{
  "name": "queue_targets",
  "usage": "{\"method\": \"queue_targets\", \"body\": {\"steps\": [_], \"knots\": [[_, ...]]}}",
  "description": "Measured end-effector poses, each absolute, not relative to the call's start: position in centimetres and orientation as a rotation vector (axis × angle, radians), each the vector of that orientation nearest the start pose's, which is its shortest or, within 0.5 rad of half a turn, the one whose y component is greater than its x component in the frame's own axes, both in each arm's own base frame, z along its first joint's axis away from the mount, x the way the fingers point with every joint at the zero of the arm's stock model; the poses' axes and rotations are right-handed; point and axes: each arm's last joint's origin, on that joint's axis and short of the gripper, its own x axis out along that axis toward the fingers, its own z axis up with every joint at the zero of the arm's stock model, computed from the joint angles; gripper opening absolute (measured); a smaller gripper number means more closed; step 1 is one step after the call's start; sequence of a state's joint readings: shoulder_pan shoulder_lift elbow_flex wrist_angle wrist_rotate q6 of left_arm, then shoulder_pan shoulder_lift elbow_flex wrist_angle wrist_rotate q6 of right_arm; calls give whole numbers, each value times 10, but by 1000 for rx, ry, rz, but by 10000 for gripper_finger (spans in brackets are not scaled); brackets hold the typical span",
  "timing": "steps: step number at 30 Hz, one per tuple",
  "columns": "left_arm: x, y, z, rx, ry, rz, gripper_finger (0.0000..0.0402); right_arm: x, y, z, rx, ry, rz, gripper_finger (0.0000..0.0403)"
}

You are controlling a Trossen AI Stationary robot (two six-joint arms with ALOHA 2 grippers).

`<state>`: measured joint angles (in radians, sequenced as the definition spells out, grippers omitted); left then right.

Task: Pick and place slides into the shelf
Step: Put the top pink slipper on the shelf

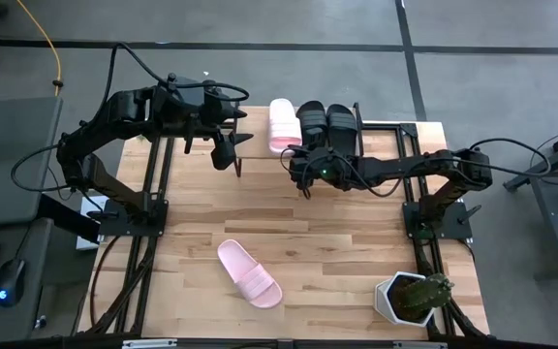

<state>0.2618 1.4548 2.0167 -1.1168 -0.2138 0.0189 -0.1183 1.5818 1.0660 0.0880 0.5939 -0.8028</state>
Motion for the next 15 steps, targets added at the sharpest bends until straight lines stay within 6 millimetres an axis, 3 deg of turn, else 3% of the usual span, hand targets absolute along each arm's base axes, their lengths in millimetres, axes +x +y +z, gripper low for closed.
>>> {"method": "queue_targets", "body": {"steps": [15], "knots": [[237,69,496,-10,562,427,243,344,-65,260,-810,679,-485,10]]}}
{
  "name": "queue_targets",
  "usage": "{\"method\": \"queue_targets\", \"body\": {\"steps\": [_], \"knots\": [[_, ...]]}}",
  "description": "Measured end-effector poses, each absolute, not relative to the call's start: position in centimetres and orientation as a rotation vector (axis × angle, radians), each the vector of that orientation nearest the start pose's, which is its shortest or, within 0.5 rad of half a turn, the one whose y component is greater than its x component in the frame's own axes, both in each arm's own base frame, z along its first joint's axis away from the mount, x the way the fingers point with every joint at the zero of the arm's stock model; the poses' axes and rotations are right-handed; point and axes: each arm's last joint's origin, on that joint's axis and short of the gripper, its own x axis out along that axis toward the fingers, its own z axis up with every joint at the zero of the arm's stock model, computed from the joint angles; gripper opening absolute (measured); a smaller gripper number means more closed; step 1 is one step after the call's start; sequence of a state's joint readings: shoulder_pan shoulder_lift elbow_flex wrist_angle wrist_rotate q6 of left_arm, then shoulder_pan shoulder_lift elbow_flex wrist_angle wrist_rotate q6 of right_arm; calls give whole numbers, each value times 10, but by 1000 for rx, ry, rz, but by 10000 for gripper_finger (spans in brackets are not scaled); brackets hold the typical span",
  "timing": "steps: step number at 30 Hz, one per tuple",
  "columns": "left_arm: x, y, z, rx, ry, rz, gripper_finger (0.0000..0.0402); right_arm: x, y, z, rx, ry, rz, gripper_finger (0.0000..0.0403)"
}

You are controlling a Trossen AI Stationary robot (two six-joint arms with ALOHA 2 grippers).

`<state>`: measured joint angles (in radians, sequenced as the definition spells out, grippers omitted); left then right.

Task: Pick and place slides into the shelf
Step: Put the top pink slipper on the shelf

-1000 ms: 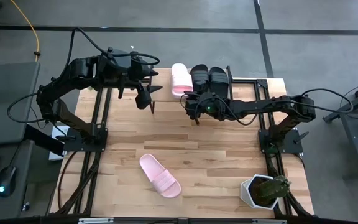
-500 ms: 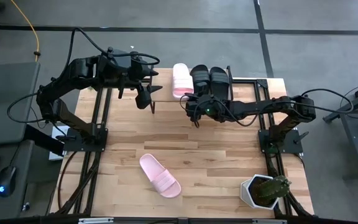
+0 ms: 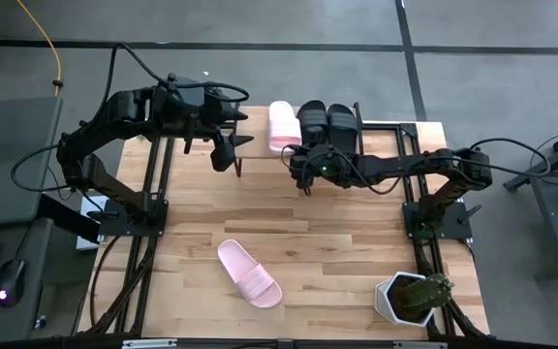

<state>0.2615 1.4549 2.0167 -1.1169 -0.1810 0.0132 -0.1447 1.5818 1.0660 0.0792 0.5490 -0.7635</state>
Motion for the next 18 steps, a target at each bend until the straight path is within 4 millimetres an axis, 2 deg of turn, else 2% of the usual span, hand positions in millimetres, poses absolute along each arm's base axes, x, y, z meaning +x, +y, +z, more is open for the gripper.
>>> {"method": "queue_targets", "body": {"steps": [11,18], "knots": [[237,69,496,-10,563,427,244,342,-73,258,-769,679,-467,10],[237,69,496,-10,562,427,244,341,-72,256,-748,696,-456,36]]}}
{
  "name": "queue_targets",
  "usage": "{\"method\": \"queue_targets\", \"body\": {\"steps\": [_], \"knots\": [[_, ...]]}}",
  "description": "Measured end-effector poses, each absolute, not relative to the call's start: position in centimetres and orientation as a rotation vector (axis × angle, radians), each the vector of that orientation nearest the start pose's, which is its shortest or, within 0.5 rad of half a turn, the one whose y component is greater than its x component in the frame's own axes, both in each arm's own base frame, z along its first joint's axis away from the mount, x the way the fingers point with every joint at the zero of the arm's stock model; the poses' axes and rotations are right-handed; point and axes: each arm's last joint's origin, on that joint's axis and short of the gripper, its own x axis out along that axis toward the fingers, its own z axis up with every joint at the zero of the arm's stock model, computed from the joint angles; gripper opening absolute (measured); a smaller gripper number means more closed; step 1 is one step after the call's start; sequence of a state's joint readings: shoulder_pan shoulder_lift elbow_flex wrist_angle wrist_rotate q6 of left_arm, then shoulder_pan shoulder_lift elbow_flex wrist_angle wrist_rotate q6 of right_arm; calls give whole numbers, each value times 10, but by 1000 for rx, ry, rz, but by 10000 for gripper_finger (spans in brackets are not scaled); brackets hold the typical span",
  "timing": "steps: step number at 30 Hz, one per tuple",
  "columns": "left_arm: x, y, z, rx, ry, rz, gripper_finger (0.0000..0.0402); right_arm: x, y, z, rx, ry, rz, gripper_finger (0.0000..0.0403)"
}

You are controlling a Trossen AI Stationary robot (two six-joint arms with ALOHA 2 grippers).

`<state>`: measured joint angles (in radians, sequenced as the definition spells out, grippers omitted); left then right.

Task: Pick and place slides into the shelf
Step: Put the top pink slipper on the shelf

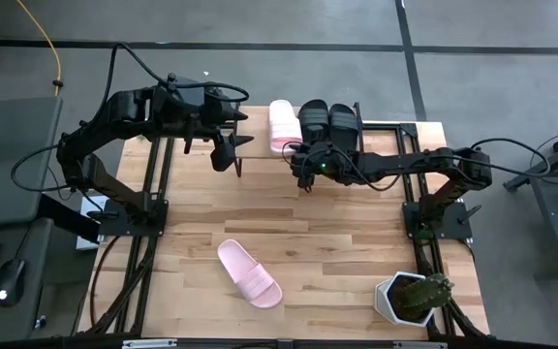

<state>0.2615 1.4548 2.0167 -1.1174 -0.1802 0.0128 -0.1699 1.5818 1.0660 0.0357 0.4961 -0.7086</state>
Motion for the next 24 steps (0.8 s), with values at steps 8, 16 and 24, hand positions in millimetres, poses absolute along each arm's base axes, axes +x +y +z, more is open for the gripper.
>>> {"method": "queue_targets", "body": {"steps": [8,16,24], "knots": [[237,69,496,-10,562,427,244,341,-70,255,-742,696,-447,47],[237,69,496,-11,562,427,244,341,-68,253,-710,690,-388,81],[237,69,496,-19,560,429,244,340,-72,253,-686,701,-466,163]]}}
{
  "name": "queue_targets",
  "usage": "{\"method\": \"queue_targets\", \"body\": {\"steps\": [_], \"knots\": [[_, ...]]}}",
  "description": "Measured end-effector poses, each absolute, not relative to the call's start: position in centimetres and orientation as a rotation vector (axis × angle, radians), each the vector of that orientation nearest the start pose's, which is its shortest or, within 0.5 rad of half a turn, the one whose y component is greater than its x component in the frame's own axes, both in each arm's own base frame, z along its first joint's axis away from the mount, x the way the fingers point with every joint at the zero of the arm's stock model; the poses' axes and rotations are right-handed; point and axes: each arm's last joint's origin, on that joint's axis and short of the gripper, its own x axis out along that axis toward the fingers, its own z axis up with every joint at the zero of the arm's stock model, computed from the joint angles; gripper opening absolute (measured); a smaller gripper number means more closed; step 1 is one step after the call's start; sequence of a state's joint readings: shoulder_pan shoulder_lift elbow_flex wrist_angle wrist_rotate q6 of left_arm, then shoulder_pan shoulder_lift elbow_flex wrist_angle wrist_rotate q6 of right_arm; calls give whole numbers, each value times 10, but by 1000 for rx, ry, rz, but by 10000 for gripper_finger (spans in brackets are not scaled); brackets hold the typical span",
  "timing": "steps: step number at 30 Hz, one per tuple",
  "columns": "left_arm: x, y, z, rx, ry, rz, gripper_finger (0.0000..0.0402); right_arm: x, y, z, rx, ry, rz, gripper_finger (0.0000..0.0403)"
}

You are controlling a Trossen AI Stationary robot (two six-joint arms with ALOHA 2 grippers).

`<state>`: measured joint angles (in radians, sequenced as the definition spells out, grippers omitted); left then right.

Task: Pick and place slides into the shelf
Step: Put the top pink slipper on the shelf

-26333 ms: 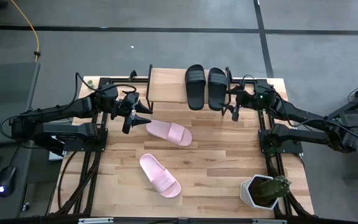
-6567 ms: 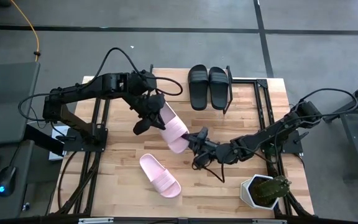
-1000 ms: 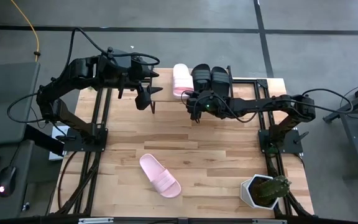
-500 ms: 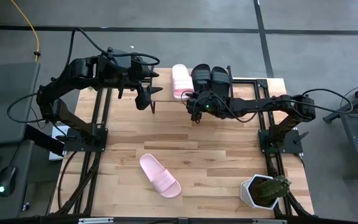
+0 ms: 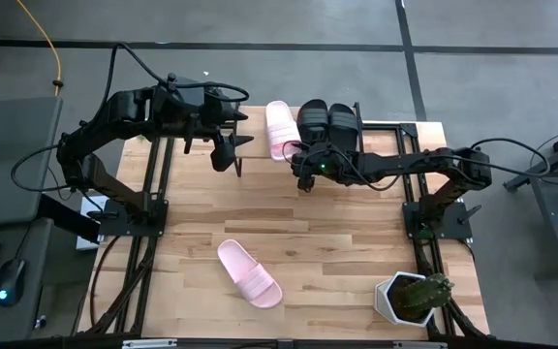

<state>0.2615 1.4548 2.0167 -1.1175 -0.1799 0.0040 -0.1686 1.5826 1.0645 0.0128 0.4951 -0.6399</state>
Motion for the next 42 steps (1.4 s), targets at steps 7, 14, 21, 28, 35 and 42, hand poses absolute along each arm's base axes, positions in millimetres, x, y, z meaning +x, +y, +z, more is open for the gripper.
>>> {"method": "queue_targets", "body": {"steps": [7,14,21,28,35,42], "knots": [[237,68,496,-31,558,420,244,339,-75,250,-570,683,-417,202],[237,68,496,-31,558,420,243,338,-75,250,-496,709,-360,242],[237,68,496,-31,558,419,243,341,-70,268,-442,740,-317,273],[237,68,495,-33,567,418,243,346,-60,289,-436,719,-250,288],[237,68,495,-41,566,395,243,346,-61,294,-467,742,-273,291],[237,68,495,-41,565,393,243,344,-79,297,-471,730,-370,291]]}}
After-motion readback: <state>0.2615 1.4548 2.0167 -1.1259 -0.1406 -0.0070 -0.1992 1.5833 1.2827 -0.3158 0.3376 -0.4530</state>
